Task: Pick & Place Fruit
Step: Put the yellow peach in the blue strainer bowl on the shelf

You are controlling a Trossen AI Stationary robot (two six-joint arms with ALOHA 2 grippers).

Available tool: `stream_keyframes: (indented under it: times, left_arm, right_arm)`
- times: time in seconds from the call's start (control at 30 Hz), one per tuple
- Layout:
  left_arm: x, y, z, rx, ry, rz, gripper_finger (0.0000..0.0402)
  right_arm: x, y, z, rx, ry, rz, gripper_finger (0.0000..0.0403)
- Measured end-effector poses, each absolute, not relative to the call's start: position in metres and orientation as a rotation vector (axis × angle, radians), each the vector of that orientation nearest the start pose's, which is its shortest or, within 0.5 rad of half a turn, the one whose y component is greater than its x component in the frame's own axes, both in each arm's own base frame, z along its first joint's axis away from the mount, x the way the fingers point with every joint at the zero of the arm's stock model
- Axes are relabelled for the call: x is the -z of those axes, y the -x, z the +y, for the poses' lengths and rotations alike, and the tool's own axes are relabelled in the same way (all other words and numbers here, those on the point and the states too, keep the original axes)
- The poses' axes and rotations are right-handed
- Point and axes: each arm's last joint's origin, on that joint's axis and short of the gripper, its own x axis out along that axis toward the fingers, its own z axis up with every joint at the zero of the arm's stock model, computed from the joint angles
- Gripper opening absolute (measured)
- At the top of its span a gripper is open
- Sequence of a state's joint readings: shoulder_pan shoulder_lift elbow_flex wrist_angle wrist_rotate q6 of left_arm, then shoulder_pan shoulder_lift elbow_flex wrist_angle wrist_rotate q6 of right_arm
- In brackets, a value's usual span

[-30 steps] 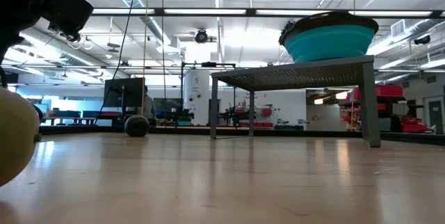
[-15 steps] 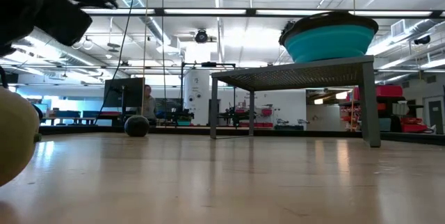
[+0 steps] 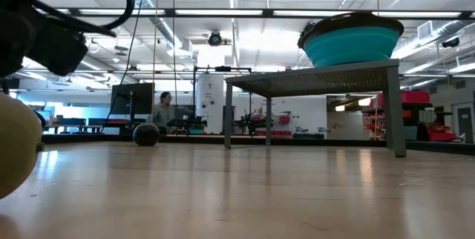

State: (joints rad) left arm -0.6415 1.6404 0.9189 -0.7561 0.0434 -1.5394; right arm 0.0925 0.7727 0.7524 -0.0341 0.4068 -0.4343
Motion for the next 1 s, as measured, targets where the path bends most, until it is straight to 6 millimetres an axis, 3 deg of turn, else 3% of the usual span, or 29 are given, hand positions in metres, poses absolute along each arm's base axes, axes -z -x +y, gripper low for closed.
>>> stream_keyframes:
  times: [0.2, 1.0]
  left_arm:
    - [-0.139, -0.212, -0.162, -0.612, 0.819, 1.468, 0.0254]
    - [-0.138, -0.214, -0.154, -0.606, 0.792, 1.516, 0.0154]
  right_arm:
    - [-0.338, -0.172, 0.004, 0.297, 0.444, 0.121, 0.0233]
    - [-0.338, -0.172, 0.004, 0.295, 0.444, 0.119, 0.0233]
